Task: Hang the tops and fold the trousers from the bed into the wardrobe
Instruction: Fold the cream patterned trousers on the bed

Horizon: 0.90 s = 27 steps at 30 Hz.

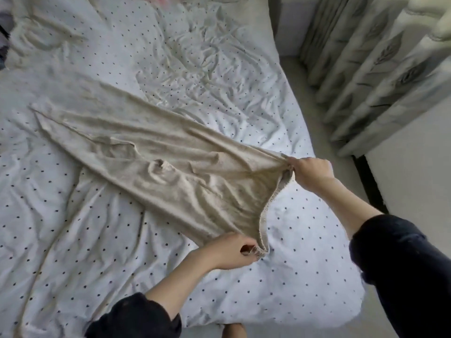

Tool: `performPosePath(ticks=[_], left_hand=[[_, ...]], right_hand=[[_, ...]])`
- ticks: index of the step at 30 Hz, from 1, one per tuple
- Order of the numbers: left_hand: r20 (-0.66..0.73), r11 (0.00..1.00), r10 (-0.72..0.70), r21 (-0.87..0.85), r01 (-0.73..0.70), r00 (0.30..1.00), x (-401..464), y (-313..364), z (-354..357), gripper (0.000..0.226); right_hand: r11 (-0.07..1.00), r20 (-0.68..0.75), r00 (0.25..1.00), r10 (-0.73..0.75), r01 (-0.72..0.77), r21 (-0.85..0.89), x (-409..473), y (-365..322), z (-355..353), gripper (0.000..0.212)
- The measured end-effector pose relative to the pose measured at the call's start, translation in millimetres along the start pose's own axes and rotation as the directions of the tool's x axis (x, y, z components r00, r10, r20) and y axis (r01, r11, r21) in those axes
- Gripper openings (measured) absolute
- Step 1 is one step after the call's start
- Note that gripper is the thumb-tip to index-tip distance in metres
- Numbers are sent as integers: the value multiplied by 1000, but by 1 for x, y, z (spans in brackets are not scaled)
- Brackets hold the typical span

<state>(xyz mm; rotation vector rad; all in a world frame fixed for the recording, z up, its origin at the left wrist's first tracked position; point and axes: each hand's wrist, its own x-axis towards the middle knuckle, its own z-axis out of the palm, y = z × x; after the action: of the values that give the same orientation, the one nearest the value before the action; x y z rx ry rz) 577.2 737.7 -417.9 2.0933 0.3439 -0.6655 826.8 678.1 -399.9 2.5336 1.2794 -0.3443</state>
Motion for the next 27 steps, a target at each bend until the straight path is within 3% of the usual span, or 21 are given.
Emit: performPosePath(ticks=[4, 8, 11, 13, 16, 21, 25, 27], left_hand=[[71, 980, 115, 153, -125, 991, 56, 52, 11, 34], [102, 960, 219, 153, -233, 970, 100, 94, 23, 34], [90, 957, 220, 173, -233, 971, 127, 111, 46, 25], [160, 969, 164, 160, -190, 973, 139, 103, 61, 8], [330, 970, 81, 191, -150, 941, 154, 67, 85, 39], [155, 972, 1, 234, -38, 988, 132, 9, 79, 44], [-18, 964, -68, 257, 71, 998, 99, -40, 58, 38], [-66, 956, -116, 265, 129, 991, 82, -65, 46, 36]], right_hand=[[991, 31, 992, 119, -120, 66, 1, 62, 22, 40], [971, 9, 978, 206, -206, 125, -1, 116, 42, 34], [938, 115, 964, 241, -261, 228, -7, 148, 65, 41], [902, 214, 954, 208, -272, 337, -14, 149, 92, 56], [788, 341, 923, 180, -343, 512, -32, 132, 143, 61], [590, 444, 869, 218, -479, 649, -78, 82, 200, 50], [382, 396, 831, 390, -538, 752, -105, 45, 207, 34], [350, 388, 799, 460, -565, 747, -115, 24, 200, 31]])
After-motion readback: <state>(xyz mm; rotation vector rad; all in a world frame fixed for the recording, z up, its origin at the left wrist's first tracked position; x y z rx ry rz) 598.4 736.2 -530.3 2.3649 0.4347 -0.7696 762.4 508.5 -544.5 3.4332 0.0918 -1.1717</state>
